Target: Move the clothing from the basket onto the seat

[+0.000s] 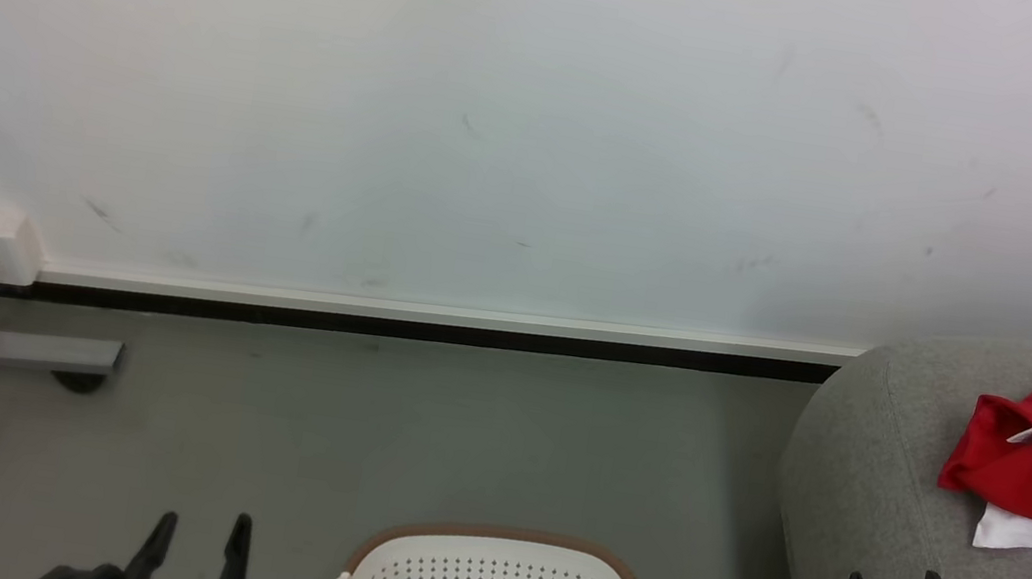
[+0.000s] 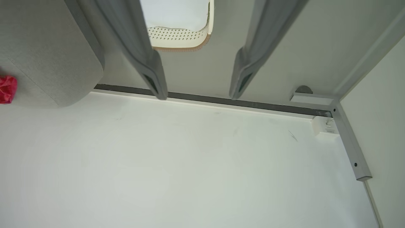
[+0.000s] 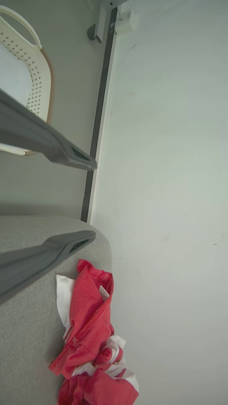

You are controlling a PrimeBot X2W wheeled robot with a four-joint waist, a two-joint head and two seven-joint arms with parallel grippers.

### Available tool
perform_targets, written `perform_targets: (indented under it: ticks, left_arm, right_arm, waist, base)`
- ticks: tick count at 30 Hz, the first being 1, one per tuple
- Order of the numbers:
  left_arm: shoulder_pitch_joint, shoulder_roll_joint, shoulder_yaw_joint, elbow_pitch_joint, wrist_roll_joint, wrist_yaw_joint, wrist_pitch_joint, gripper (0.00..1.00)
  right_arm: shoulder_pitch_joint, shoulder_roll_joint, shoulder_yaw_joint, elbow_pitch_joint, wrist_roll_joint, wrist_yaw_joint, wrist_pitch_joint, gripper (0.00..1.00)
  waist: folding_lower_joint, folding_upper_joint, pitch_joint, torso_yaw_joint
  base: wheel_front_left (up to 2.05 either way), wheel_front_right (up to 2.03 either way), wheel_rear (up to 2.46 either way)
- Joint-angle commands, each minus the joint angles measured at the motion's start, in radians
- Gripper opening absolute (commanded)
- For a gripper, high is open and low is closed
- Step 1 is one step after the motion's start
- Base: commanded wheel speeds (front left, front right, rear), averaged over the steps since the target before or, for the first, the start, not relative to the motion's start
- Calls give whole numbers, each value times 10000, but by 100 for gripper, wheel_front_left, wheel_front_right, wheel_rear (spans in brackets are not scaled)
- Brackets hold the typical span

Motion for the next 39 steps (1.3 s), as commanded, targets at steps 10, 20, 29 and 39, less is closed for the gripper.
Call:
perform_targets:
  ticks: [10,20,29,39]
  left_arm:
    - [149,-647,843,601,890,-928,-6,100]
    - [93,-1109,1093,1063,872,-1369,77,0]
    - [-102,-1245,1484,1000,-637,-1617,549,0]
    - [-274,-1383,1845,909,-2144,-1863,994,0]
  right_arm:
    - [222,-8,121,184,236,-27,-29,100]
    - [158,39,115,492,392,2,139,0]
    - [68,31,-61,235,2350,0,652,0]
    - [76,21,-111,-131,4291,-2,1021,0]
  waist:
    - [2,0,-79,-71]
    - [2,0,-57,-91]
    - [2,0,-7,-73]
    - [2,0,49,-53]
  base:
    - [0,0,0]
    - [0,0,0]
    - [0,0,0]
    - [0,0,0]
